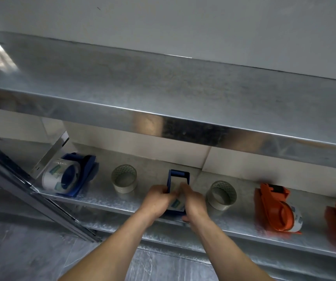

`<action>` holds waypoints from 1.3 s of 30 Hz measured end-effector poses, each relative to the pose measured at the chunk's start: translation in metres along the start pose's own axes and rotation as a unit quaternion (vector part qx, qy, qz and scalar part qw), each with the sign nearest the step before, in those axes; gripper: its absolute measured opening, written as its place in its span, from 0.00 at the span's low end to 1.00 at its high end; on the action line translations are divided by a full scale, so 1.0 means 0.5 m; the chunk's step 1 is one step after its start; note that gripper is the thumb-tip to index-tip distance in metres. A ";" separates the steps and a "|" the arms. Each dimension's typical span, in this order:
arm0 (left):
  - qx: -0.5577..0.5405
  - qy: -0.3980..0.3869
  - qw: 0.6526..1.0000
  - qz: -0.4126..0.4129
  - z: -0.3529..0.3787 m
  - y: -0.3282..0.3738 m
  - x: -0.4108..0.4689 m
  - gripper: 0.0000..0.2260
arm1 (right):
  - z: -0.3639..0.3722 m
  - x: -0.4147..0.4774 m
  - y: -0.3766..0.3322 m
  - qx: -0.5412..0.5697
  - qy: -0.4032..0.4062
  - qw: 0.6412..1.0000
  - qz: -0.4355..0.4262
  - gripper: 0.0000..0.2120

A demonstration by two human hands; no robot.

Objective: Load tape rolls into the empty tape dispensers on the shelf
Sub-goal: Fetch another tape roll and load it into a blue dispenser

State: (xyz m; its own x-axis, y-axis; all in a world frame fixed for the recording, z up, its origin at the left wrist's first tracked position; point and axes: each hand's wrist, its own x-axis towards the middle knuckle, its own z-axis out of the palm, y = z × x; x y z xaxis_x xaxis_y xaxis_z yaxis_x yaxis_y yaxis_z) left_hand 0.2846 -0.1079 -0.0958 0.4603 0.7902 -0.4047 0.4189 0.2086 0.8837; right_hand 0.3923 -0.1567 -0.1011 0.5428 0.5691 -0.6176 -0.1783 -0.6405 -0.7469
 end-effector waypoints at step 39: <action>-0.390 0.022 0.915 -0.099 -0.103 0.061 0.012 0.07 | -0.077 -0.062 -0.030 0.386 -0.342 0.857 -0.004 0.23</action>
State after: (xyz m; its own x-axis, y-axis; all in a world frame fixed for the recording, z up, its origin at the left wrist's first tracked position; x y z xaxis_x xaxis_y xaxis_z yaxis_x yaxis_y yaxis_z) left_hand 0.2598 -0.0669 -0.0592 0.3975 0.7112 -0.5799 -0.2031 0.6844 0.7002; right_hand 0.4099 -0.1844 -0.0613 -0.0151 0.9099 -0.4145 -0.8096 -0.2544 -0.5289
